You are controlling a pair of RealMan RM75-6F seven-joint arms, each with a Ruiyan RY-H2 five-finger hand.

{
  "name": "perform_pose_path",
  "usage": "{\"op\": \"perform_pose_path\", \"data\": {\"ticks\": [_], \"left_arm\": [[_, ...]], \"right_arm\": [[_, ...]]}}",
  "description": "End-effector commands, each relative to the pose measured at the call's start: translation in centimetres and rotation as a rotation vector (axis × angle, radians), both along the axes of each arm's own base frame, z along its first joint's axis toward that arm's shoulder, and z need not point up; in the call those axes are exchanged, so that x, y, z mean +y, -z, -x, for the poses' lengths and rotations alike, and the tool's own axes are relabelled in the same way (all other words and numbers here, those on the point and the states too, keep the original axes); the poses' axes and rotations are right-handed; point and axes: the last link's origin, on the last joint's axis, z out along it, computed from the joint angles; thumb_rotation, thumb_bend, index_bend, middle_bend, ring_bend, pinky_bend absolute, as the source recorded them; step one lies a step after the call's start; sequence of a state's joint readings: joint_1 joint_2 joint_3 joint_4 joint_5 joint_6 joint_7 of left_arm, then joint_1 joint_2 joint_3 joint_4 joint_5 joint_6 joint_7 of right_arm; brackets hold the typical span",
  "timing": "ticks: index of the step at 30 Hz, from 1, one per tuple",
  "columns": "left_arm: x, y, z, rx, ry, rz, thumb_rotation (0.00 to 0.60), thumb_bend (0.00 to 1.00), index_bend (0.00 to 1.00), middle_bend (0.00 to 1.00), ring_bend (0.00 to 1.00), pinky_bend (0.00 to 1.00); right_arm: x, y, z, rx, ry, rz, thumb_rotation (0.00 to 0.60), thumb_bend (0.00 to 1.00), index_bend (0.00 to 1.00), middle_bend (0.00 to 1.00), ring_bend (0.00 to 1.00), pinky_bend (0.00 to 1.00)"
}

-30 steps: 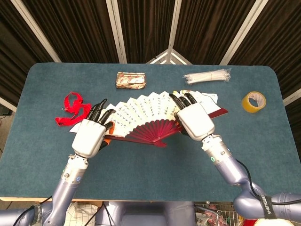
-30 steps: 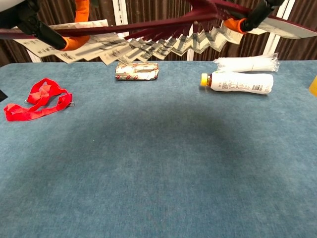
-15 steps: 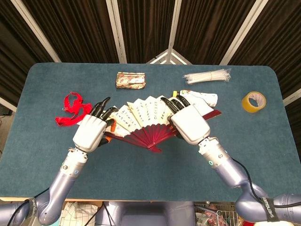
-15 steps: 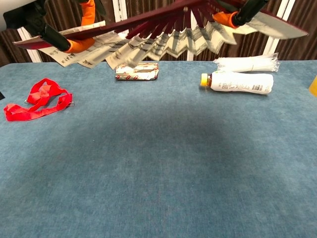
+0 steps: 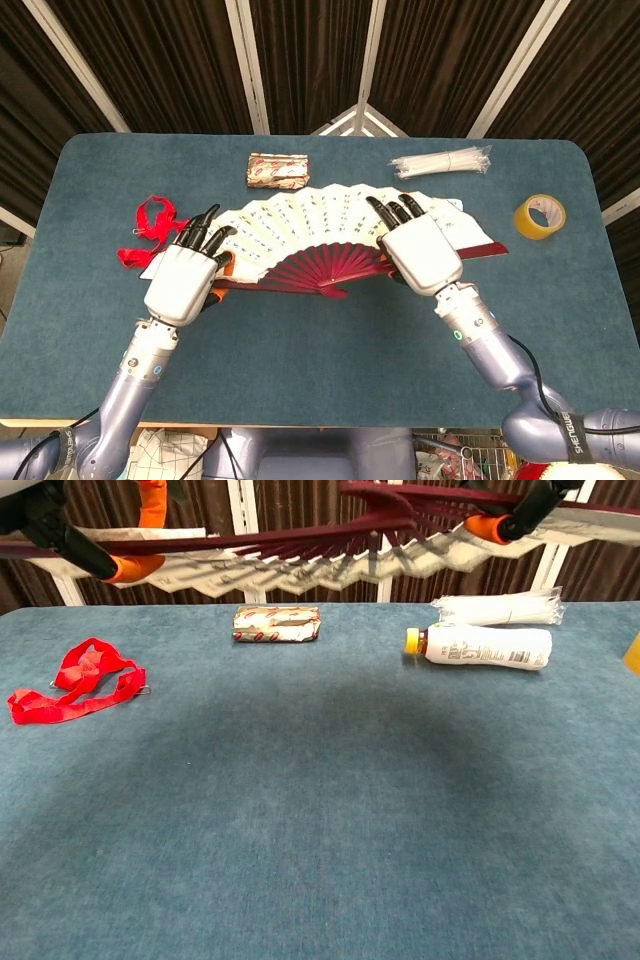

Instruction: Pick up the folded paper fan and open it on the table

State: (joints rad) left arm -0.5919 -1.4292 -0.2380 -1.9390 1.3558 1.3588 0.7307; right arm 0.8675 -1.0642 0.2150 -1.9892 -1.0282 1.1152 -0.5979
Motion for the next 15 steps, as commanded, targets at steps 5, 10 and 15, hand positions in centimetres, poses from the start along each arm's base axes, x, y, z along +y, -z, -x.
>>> {"op": "perform_pose_path", "data": {"ticks": [5,10,15], "left_arm": [[-0.15,0.07,-0.05,0.026,-0.012,-0.024,0.6,0.51,0.64,0.25,0.0,0.16],[-0.11,0.23,0.02,0.046,-0.015,-0.037,0.6,0.51,0.64,0.25,0.0,0.16],[0.06,0.68,-0.27,0.05,-0.009,-0.04,0.6,0.51,0.64,0.25,0.0,0.16]], "right_arm": [[-0.32,-0.44,0.52,0.025,0.009,0.023,0.6,0.55,0.81,0.14,0.22,0.17],[-0.33,-0.57,0.85,0.031,0.025,0.028,0.6,0.55,0.81,0.14,0.22,0.17],[-0.39,-0.46,1.02,0.031,0.034,0.024,0.6,0.55,0.81,0.14,0.22,0.17]]}}
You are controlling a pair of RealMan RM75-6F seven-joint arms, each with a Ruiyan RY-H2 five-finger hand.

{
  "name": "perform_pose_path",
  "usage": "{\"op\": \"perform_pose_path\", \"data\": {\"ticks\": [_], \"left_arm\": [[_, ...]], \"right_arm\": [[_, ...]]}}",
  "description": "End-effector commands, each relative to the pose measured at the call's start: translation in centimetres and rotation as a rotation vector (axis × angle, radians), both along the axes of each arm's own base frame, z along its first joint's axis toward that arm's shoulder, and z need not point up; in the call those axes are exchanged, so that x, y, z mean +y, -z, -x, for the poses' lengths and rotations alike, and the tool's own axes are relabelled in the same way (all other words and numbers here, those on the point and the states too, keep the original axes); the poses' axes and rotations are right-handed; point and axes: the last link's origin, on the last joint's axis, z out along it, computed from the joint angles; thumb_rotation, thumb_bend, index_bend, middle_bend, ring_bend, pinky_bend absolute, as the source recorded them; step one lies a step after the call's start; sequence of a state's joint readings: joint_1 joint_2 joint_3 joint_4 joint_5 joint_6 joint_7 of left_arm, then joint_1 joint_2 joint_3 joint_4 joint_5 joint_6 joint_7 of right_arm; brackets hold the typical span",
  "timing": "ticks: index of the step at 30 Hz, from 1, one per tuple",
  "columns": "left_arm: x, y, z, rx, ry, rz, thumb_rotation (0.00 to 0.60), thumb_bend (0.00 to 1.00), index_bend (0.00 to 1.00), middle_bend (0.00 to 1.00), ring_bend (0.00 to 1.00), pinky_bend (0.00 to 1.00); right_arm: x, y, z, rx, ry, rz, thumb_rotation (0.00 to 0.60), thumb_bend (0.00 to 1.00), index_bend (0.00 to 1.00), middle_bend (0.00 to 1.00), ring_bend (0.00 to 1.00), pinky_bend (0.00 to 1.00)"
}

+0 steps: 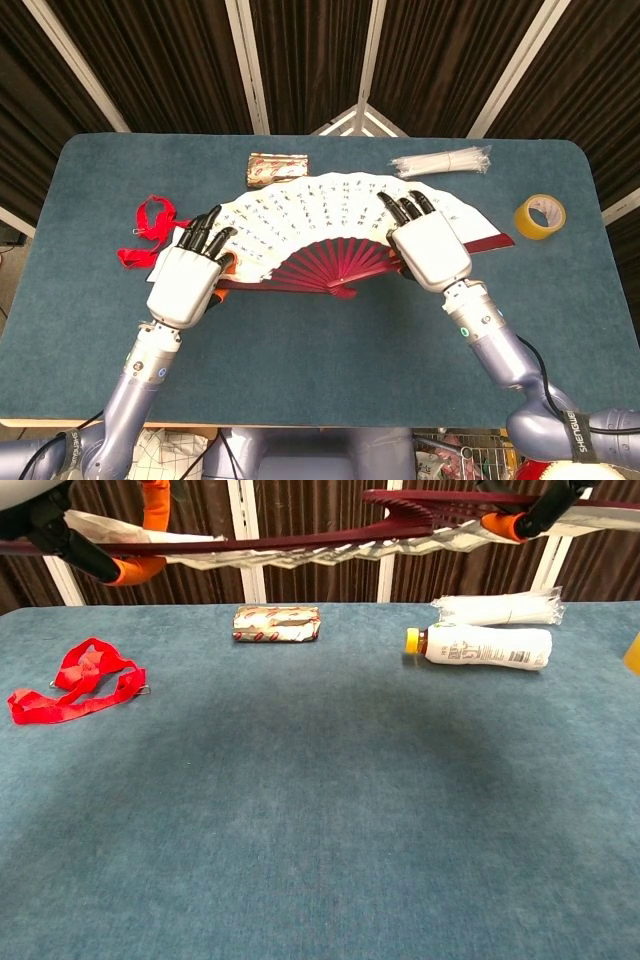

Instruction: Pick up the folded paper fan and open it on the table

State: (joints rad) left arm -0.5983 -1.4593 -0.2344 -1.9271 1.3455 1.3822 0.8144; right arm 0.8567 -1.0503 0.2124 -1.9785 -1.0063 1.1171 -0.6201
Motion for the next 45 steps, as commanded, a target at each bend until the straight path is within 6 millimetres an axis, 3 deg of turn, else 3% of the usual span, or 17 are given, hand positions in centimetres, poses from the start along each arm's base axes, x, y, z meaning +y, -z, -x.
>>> {"op": "perform_pose_path", "data": {"ticks": [1,6,21,23,25,27,30,32,39,45], "left_arm": [[0.1,0.4,-0.2,-0.001,0.005,0.003,0.6,0.51,0.64,0.25,0.0,0.16],[0.3,1.2,-0.5,-0.005,0.007,0.017,0.6,0.48,0.58,0.24,0.0,0.16],[0.5,5.2,-2.5,-0.016,0.058,0.067,0.6,0.46,0.56,0.23,0.0,0.16],[0.5,5.6,-2.7,-0.016,0.057,0.071,0.6,0.46,0.55,0.22,0.0,0.16],[0.5,5.9,-2.7,-0.002,0.056,0.07,0.6,0.43,0.5,0.2,0.0,0.16],[0.4,6.2,-2.7,0.018,0.054,0.073,0.6,0.4,0.42,0.17,0.0,0.15],[0.3,6.3,-2.7,0.027,0.05,0.084,0.6,0.35,0.26,0.12,0.0,0.15],[0.1,6.2,-2.8,0.038,0.054,0.086,0.6,0.34,0.2,0.1,0.0,0.14],[-0.5,5.4,-2.9,0.071,0.068,0.098,0.6,0.3,0.14,0.05,0.0,0.13],[-0.9,4.3,-2.6,0.101,0.058,0.098,0.6,0.28,0.1,0.02,0.0,0.12]], "right_arm": [[-0.1,0.1,0.1,-0.001,0.006,-0.002,0.6,0.55,0.81,0.14,0.22,0.17],[-0.2,0.2,0.4,-0.015,0.02,-0.006,0.6,0.55,0.81,0.14,0.22,0.17],[-0.9,2.4,3.4,0.045,0.079,-0.036,0.6,0.55,0.8,0.14,0.22,0.17],[-0.9,2.8,3.9,0.047,0.098,-0.047,0.6,0.55,0.72,0.14,0.21,0.17],[-0.9,3.3,4.7,0.068,0.123,-0.065,0.6,0.52,0.54,0.13,0.18,0.16],[-0.8,3.6,5.5,0.117,0.148,-0.085,0.6,0.4,0.33,0.12,0.16,0.15],[-0.7,3.8,6.0,0.165,0.182,-0.097,0.6,0.28,0.18,0.11,0.15,0.14],[-0.5,3.9,5.9,0.176,0.194,-0.101,0.6,0.25,0.14,0.11,0.15,0.14],[0.6,4.2,6.0,0.229,0.208,-0.138,0.6,0.19,0.02,0.09,0.14,0.13],[1.1,3.5,7.5,0.432,0.215,-0.106,0.6,0.18,0.0,0.08,0.12,0.12]]}}
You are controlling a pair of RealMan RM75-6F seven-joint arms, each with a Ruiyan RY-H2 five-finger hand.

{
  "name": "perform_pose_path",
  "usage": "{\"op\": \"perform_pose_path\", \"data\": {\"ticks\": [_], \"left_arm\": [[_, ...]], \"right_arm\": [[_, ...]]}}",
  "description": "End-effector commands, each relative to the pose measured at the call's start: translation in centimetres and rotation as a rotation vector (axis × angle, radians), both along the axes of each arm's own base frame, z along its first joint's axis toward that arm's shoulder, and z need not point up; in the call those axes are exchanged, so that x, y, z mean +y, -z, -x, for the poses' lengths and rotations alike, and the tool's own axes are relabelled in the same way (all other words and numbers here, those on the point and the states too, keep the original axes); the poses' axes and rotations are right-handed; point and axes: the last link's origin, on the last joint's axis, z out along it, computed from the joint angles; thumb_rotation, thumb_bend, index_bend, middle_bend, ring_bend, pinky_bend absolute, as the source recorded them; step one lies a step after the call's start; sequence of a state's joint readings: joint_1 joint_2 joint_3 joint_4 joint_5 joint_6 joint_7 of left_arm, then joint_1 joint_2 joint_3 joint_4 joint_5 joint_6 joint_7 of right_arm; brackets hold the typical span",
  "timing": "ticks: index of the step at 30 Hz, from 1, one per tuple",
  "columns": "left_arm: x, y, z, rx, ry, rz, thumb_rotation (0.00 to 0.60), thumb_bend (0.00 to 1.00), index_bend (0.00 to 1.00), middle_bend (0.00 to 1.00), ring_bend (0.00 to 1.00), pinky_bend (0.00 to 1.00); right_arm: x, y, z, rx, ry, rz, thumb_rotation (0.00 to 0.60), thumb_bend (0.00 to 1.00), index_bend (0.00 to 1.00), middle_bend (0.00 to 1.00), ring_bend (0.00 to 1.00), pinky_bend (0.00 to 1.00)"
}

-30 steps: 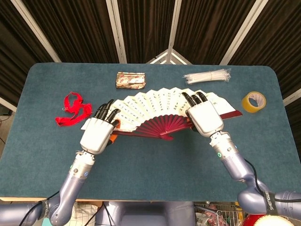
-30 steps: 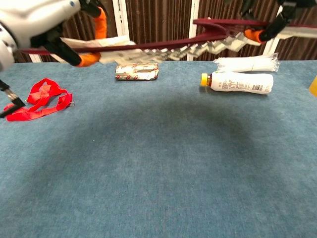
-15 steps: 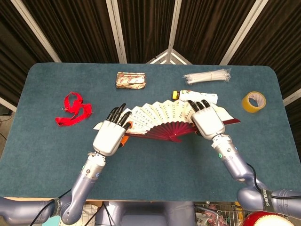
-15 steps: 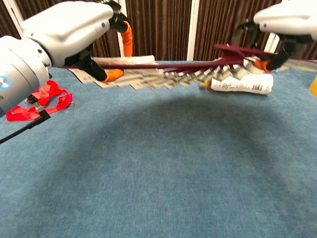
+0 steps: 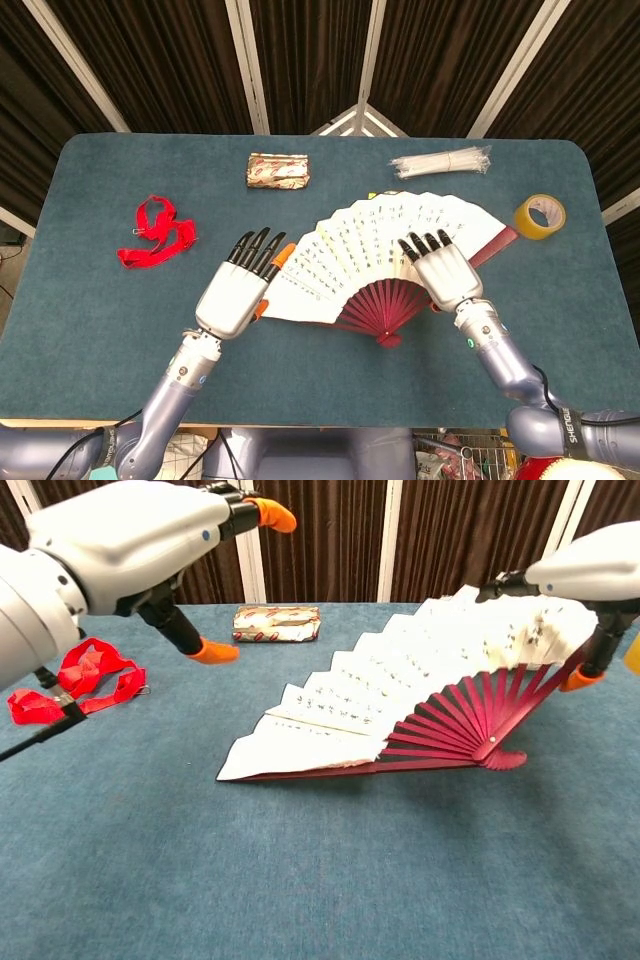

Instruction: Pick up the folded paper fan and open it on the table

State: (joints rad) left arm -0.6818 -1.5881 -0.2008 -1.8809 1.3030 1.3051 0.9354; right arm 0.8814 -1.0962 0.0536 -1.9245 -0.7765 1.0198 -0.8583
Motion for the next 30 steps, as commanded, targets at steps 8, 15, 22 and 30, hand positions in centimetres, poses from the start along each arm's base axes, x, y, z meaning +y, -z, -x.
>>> {"op": "perform_pose_path", "data": {"ticks": [8,15,22,30], "left_arm": [[-0.5,-3.0,0.8,0.036,-0.014,-0.016,0.6,0.28,0.09,0.01,0.0,0.12],[-0.9,-5.9,4.9,0.128,-0.114,-0.049,0.6,0.28,0.09,0.02,0.0,0.12],[-1.1,-9.6,10.3,0.166,-0.201,-0.112,0.6,0.28,0.09,0.04,0.0,0.12],[-1.5,-12.7,18.0,0.171,-0.319,-0.161,0.6,0.28,0.09,0.05,0.0,0.13]], "right_arm": [[0.0,-1.4,3.9,0.247,0.045,0.062,0.6,0.18,0.0,0.08,0.12,0.12],[-0.3,-4.3,5.1,-0.036,0.146,0.15,0.6,0.18,0.0,0.08,0.12,0.12],[1.1,-8.7,8.2,-0.262,0.101,0.254,0.6,0.18,0.01,0.08,0.15,0.12],[3.8,-12.5,13.7,-0.281,0.043,0.306,0.6,0.18,0.02,0.08,0.15,0.12]]}}
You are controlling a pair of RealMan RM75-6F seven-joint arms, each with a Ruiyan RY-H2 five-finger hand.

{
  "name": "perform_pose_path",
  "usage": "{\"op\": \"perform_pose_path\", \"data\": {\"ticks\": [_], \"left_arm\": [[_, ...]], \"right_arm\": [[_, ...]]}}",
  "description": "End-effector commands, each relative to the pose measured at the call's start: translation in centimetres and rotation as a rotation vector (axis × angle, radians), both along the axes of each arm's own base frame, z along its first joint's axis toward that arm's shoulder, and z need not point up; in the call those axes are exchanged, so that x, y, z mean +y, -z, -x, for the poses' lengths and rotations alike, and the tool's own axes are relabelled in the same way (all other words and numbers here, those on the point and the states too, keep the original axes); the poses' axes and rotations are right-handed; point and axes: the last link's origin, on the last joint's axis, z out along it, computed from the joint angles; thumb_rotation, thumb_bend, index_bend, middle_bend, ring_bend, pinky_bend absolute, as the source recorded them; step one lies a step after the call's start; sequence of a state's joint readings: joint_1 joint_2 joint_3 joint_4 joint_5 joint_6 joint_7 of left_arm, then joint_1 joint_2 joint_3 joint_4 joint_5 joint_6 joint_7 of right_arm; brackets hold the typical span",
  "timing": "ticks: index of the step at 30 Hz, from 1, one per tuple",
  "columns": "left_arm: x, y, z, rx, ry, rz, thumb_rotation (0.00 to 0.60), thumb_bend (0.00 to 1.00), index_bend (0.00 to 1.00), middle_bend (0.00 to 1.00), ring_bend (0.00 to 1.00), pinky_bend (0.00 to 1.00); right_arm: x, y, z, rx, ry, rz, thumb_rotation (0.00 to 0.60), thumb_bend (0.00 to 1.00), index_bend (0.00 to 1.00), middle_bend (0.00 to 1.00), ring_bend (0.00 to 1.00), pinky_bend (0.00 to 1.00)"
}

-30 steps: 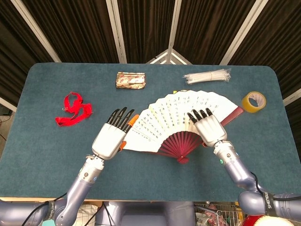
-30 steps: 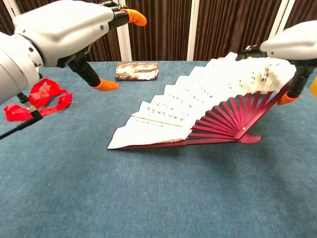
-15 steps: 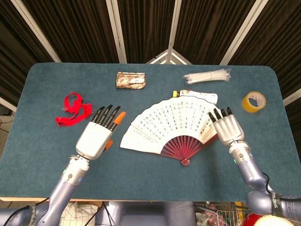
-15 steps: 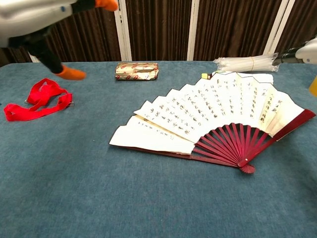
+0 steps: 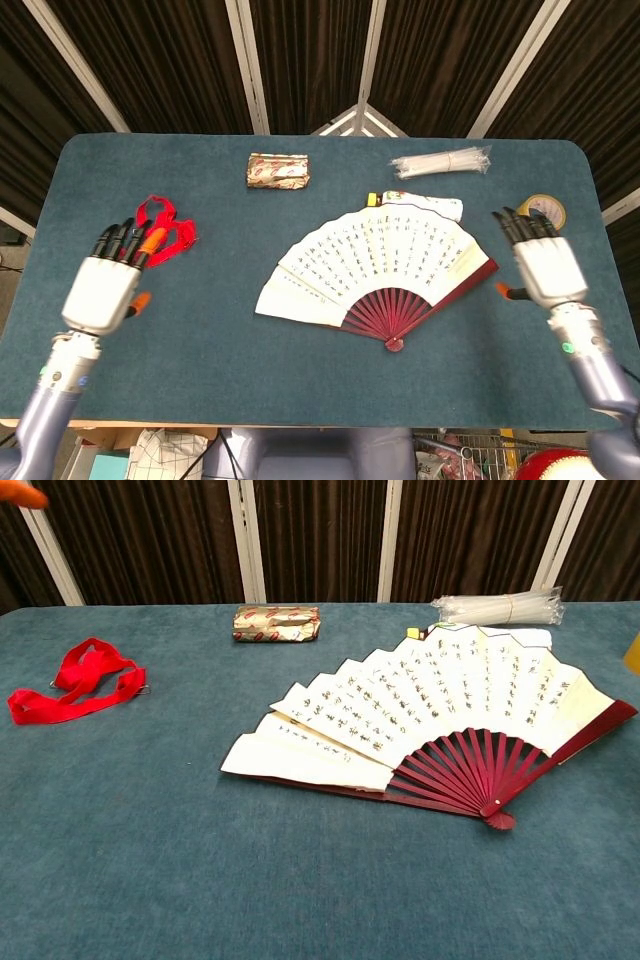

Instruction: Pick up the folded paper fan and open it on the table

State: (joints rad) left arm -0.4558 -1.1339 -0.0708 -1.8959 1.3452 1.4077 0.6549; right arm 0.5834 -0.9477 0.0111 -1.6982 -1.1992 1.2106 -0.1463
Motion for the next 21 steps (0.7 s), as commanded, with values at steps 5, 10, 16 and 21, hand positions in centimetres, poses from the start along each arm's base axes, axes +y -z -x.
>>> {"op": "perform_pose_path", "data": {"ticks": [5,10,16,21], "left_arm": [[-1.1,-3.5,8.6,0.01,-0.152,-0.057,0.6,0.28,0.09,0.06,0.0,0.14],[-2.0,-4.9,11.5,-0.015,-0.207,-0.079,0.6,0.28,0.09,0.06,0.0,0.14],[-2.7,-7.1,12.9,-0.047,-0.229,-0.151,0.6,0.28,0.09,0.06,0.0,0.14],[-2.7,-7.8,12.7,-0.065,-0.232,-0.16,0.6,0.28,0.09,0.06,0.0,0.14]], "right_arm": [[3.2,-4.8,7.0,0.089,-0.002,0.071,0.6,0.18,0.02,0.08,0.15,0.12],[4.3,-6.8,9.2,0.09,0.016,0.12,0.6,0.18,0.02,0.08,0.15,0.12],[5.6,-9.3,10.6,0.091,0.021,0.173,0.6,0.18,0.02,0.08,0.15,0.12],[5.6,-10.1,11.5,0.053,0.047,0.189,0.6,0.18,0.03,0.08,0.15,0.12]]}}
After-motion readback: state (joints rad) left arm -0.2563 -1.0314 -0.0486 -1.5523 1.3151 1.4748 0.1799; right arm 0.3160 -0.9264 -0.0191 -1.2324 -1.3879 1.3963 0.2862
